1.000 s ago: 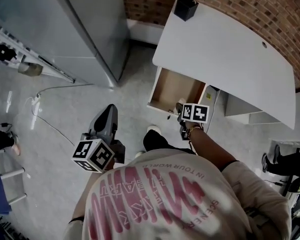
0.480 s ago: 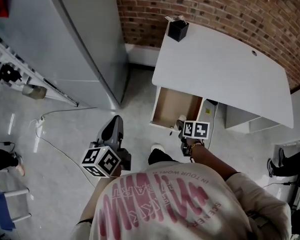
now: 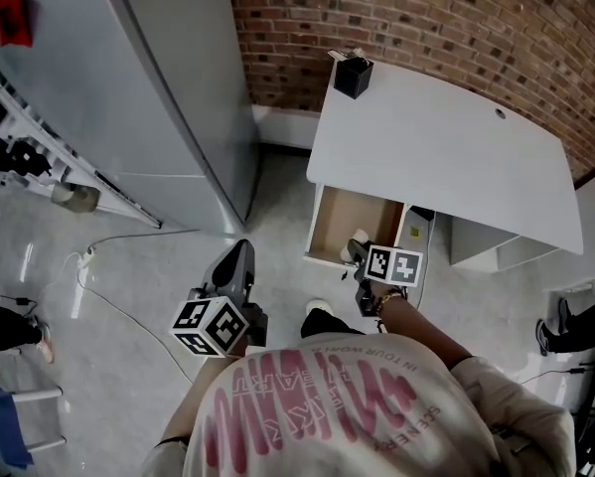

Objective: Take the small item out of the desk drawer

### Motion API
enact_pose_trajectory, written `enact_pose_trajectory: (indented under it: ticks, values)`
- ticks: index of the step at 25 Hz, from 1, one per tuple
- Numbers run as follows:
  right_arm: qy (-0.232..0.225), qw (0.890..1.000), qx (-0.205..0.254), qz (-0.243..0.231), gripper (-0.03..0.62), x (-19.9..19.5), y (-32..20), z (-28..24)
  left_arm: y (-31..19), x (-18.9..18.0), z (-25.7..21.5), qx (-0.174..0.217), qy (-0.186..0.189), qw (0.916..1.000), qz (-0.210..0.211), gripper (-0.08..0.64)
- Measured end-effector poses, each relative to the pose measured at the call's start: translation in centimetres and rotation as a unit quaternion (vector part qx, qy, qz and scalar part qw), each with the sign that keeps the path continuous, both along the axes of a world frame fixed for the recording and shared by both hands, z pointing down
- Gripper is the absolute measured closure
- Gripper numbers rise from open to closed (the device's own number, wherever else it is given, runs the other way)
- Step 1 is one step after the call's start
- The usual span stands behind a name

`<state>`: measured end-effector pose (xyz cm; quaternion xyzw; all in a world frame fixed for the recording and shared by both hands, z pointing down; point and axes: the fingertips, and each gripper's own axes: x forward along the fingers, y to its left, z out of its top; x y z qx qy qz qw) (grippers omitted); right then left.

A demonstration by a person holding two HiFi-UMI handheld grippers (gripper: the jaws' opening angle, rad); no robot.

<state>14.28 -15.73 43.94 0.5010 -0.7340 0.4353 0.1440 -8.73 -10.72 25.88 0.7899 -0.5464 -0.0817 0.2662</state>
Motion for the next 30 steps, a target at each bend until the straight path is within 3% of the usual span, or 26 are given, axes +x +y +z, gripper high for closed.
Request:
enact_pose_trajectory:
  ticks: [15,30]
  values:
    - [-0.088,0.992,0.092,0.001,0.454,-2.8,-0.1,-9.4,2.4,0.3,-1.9,0.026,0.003,0.9997,-0.001,0.557]
    - [-0.175,0.972,0.157,-0.018,0.454,-5.1,3.2,-17.6,5.7,0.0,-3.5,0.051,0.012,0.9986,-0.009,0.558]
